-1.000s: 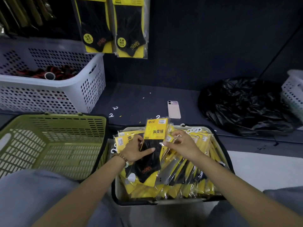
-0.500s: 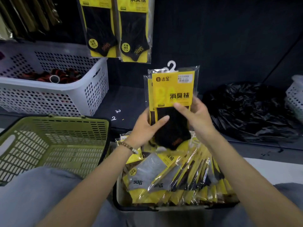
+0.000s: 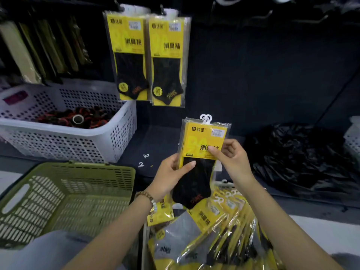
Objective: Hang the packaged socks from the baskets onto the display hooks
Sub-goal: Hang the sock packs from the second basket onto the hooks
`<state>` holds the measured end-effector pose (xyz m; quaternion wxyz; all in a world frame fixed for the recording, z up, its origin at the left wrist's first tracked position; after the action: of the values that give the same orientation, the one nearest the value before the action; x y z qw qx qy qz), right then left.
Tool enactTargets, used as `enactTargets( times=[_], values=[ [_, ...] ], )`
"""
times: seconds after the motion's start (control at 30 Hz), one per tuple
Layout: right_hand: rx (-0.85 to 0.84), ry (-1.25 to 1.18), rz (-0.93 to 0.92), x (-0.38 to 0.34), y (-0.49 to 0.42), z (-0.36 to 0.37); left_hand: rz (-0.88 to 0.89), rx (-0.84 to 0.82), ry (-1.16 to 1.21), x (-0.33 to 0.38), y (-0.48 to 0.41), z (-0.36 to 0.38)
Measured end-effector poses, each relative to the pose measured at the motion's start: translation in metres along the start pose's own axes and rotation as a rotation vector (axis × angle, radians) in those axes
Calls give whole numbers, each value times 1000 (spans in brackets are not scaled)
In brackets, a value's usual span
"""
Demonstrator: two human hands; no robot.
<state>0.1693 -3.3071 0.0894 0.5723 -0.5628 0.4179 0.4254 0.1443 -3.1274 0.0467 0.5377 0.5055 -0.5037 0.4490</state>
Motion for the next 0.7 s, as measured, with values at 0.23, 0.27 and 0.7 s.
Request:
enactTargets(
  times=[0.23, 0.27, 0.7],
  values=[
    [-74, -58, -10, -44, -52, 25, 77, 104, -119, 78, -34, -32],
    [-65, -82, -3, -49, -61, 27, 96, 90, -146, 89, -39, -34],
    [171, -75, -129, -132, -192, 7, 326, 509, -215, 214, -81, -124]
  ],
)
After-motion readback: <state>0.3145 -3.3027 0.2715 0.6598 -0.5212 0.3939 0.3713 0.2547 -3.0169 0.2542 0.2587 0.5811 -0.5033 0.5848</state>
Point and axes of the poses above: each hand's wrist, its own y-axis away from the middle knuckle, its own z-axis out of the palm, x = y × z, the point moved 5 cm from there along -y, towards the middle knuckle, and after that the axes turned 8 degrees about -z, right-handed, at the moved point
